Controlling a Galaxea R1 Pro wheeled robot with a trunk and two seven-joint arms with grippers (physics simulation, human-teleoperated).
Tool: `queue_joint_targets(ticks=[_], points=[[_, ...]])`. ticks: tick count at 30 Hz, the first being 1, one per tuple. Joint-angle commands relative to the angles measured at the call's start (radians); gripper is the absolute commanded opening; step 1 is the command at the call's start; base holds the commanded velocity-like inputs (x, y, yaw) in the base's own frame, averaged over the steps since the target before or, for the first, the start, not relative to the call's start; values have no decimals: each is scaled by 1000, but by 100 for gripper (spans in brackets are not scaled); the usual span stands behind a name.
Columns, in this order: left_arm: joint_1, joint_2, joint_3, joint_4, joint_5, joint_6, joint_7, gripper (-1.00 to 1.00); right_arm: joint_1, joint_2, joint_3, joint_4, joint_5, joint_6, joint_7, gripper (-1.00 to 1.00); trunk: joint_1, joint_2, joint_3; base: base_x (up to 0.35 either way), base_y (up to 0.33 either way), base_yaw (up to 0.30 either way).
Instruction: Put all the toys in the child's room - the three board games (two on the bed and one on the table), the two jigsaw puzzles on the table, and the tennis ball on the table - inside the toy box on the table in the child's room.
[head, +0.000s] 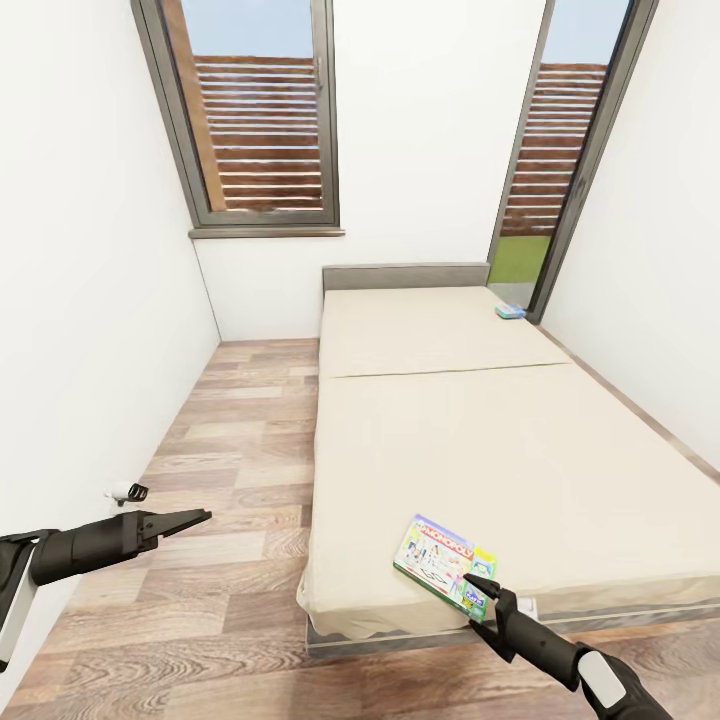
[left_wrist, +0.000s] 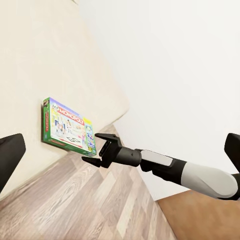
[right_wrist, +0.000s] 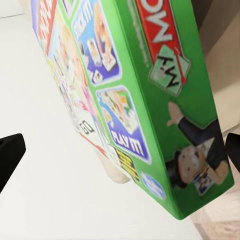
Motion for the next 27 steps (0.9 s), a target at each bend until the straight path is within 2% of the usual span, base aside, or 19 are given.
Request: queue_joint_targets(ticks=[1,5,6,27], points=[[0,0,0,0,-1,11,-4,100,-1,0,-5,1,2,7,3,100,0,0,-1,0,0,0],[0,0,0,0,-1,11,-4,100,-1,0,-5,0,2,9,6,100,0,0,-1,0,0,0],[0,0,0,0,-1,11,-4,100,-1,0,-5,0,2,9,7,-100,0,0,-1,0,0,0],[0,1,1,0,-1,11,-4,100,-1,-1,-5,0,2,8,16,-100,0,0,-1,0,0,0]])
